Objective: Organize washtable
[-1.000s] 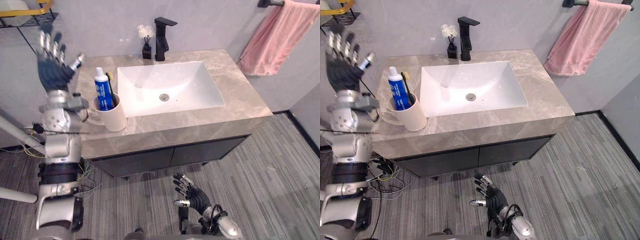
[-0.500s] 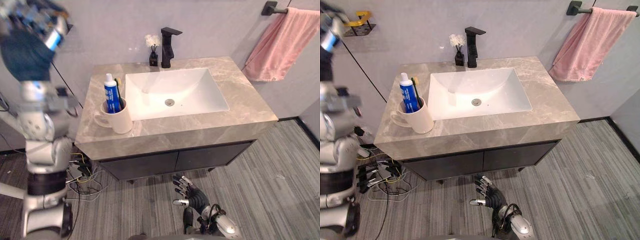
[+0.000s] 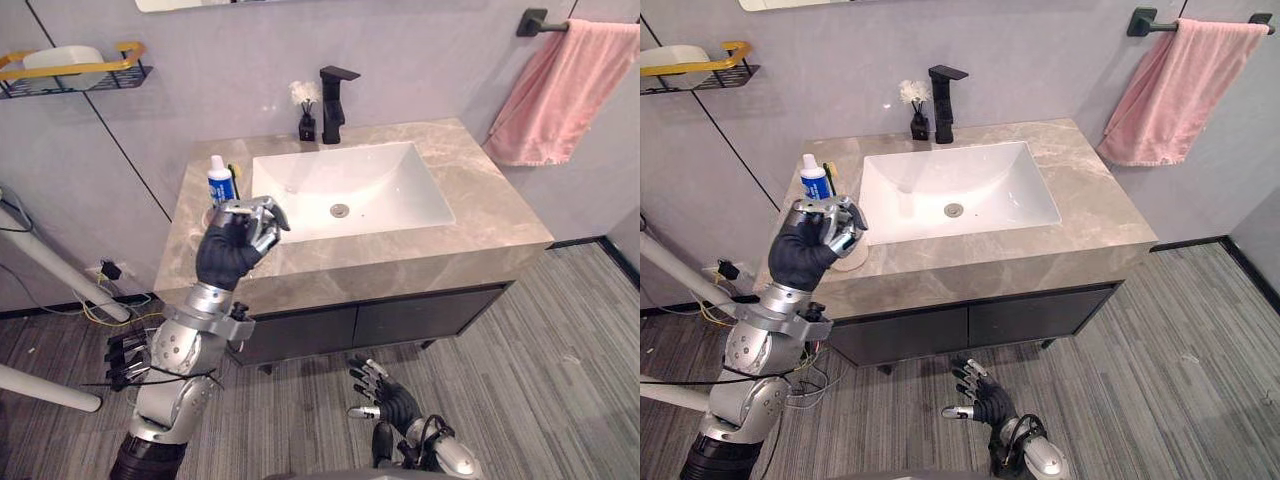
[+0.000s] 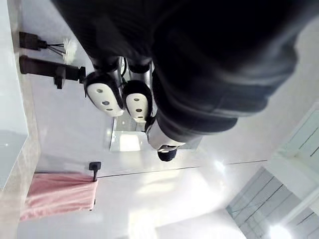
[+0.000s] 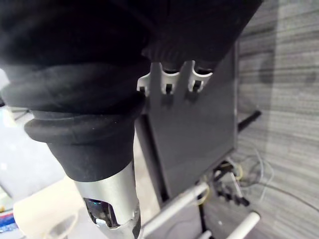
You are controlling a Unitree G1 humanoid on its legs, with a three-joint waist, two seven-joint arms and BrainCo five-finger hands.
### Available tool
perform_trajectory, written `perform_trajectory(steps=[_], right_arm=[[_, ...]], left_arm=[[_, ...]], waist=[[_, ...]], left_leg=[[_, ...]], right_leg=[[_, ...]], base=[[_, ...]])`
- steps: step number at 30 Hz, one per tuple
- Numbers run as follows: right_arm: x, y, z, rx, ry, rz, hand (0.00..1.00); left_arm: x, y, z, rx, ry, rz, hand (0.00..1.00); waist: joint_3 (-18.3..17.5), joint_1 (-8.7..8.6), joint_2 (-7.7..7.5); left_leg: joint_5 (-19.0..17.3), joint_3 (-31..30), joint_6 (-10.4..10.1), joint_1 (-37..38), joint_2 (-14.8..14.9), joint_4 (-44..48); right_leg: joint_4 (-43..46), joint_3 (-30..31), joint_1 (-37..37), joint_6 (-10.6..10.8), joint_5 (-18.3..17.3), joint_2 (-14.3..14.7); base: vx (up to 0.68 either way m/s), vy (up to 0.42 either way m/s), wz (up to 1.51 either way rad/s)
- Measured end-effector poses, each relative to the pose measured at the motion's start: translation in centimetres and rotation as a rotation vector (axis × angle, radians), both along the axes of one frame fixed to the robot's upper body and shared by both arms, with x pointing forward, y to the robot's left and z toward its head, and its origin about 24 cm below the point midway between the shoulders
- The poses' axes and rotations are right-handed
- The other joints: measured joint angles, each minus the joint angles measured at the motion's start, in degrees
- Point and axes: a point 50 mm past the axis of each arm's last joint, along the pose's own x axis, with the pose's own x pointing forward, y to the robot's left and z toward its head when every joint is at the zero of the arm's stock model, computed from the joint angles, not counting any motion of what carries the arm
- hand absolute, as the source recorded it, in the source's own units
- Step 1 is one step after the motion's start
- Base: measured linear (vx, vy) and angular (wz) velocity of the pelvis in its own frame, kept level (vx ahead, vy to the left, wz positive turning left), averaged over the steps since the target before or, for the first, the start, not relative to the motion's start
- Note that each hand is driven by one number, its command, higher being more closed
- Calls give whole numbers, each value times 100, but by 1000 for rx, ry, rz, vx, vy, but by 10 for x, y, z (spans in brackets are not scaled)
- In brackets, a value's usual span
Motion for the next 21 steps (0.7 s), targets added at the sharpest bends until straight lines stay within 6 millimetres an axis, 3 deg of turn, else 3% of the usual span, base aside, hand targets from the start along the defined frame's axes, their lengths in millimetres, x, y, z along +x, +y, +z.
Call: perform_trajectory(steps=[5, 11, 21], right_arm=[[0, -4, -1, -15, 1, -1, 0], [3, -12, 0, -30, -6, -33, 0], [7, -19, 3, -52, -28, -55, 0]], left_arm=[[0, -9, -4, -30, 18, -29, 100], [7, -17, -24, -15, 106, -22, 100], [15, -19, -41, 20, 176, 18, 100]], waist=[[14, 9, 23], [51, 8, 54], [274, 1, 30]], left_leg=[[1, 35, -1, -77, -2, -13], [1, 108, -4, -164, -1, 10], [-32, 221, 2, -257, 0, 21]], right_leg=[[0, 4, -103, 2, 0, -6], [3, 64, -273, 37, 31, -3], [2, 168, -419, 63, 48, 20]], base=[[8, 7, -2], [43, 19, -7], [16, 15, -5]])
